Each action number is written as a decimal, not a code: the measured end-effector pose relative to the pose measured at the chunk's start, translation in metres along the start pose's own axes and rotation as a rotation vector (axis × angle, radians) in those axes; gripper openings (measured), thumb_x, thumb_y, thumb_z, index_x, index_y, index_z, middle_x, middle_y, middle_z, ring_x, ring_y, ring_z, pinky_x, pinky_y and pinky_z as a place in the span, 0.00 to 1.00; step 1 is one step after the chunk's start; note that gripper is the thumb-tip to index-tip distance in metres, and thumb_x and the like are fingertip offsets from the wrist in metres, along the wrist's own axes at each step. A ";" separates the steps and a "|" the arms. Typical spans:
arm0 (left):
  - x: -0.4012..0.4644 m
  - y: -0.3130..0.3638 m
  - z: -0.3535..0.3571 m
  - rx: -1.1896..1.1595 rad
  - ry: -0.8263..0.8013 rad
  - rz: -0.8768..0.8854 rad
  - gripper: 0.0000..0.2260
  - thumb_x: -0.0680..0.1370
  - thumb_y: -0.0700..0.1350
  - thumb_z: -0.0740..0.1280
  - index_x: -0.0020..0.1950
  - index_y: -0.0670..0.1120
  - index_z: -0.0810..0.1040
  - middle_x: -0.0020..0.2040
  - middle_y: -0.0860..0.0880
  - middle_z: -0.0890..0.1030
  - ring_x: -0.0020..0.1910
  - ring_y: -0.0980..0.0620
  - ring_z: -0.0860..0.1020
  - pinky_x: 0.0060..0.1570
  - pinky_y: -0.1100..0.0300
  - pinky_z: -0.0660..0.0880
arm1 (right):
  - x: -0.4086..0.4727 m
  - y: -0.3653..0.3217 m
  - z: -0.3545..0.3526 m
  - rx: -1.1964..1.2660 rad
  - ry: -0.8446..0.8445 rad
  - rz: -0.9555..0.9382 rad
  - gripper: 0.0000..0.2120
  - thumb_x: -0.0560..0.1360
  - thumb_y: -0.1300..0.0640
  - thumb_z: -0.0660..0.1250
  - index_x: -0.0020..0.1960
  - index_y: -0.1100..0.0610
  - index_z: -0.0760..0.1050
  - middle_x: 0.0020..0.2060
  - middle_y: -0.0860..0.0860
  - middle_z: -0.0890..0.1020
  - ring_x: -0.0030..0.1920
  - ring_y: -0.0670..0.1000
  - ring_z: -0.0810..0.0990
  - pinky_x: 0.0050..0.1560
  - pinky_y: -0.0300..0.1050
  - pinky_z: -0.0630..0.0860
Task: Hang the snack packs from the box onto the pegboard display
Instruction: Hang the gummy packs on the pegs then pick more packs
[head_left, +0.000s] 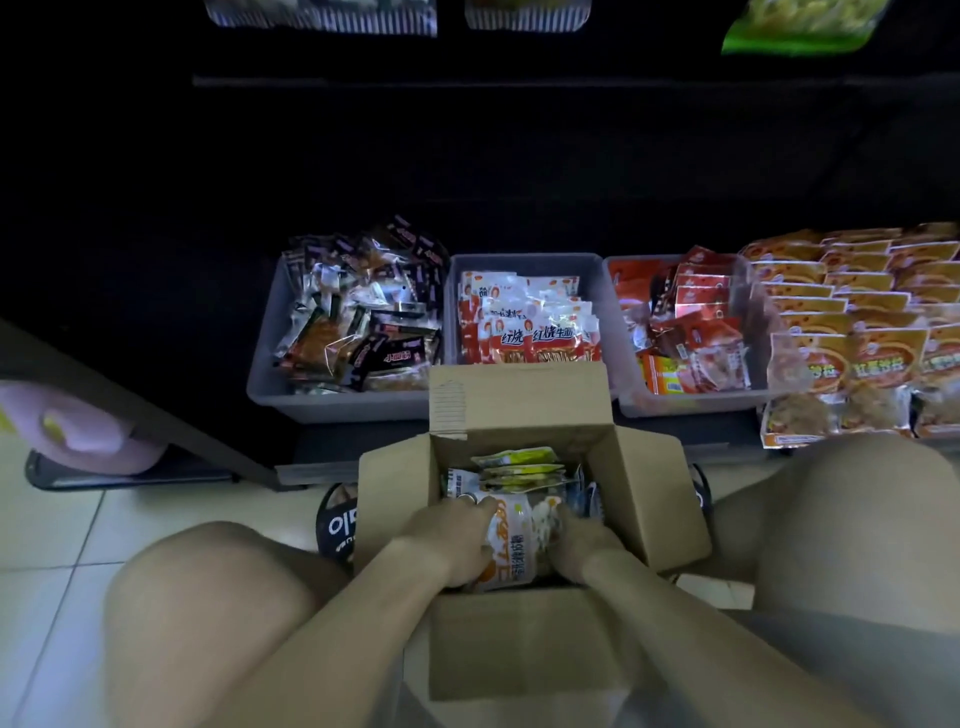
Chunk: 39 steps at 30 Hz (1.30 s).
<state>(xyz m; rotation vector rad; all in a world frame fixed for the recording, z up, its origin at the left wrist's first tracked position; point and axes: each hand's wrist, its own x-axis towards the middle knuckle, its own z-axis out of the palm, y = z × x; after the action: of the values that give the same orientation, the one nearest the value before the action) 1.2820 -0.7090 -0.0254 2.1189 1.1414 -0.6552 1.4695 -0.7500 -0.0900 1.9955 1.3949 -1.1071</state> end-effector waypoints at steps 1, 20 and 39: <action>0.000 0.000 0.000 0.001 0.002 0.005 0.21 0.85 0.49 0.61 0.78 0.48 0.64 0.72 0.42 0.73 0.67 0.39 0.75 0.59 0.49 0.76 | 0.000 0.000 -0.003 0.016 0.027 0.011 0.23 0.83 0.53 0.57 0.77 0.57 0.65 0.72 0.57 0.75 0.70 0.61 0.75 0.67 0.52 0.74; 0.013 0.029 -0.037 -0.586 0.145 0.119 0.42 0.75 0.58 0.76 0.82 0.54 0.57 0.76 0.49 0.68 0.73 0.48 0.72 0.70 0.54 0.71 | -0.106 0.043 -0.053 0.493 0.634 -0.172 0.11 0.74 0.62 0.67 0.37 0.48 0.78 0.32 0.45 0.82 0.32 0.46 0.78 0.36 0.44 0.73; -0.066 0.133 -0.075 -0.452 0.574 0.276 0.58 0.66 0.67 0.78 0.83 0.57 0.43 0.80 0.61 0.46 0.82 0.53 0.46 0.79 0.52 0.56 | -0.219 0.063 -0.127 0.879 0.779 -0.566 0.17 0.76 0.66 0.64 0.54 0.44 0.73 0.34 0.48 0.77 0.30 0.52 0.74 0.30 0.47 0.71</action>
<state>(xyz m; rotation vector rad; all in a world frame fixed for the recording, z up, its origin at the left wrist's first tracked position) 1.3729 -0.7462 0.1092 2.0465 1.1130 0.3407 1.5371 -0.8001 0.1570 2.9671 2.2290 -1.4122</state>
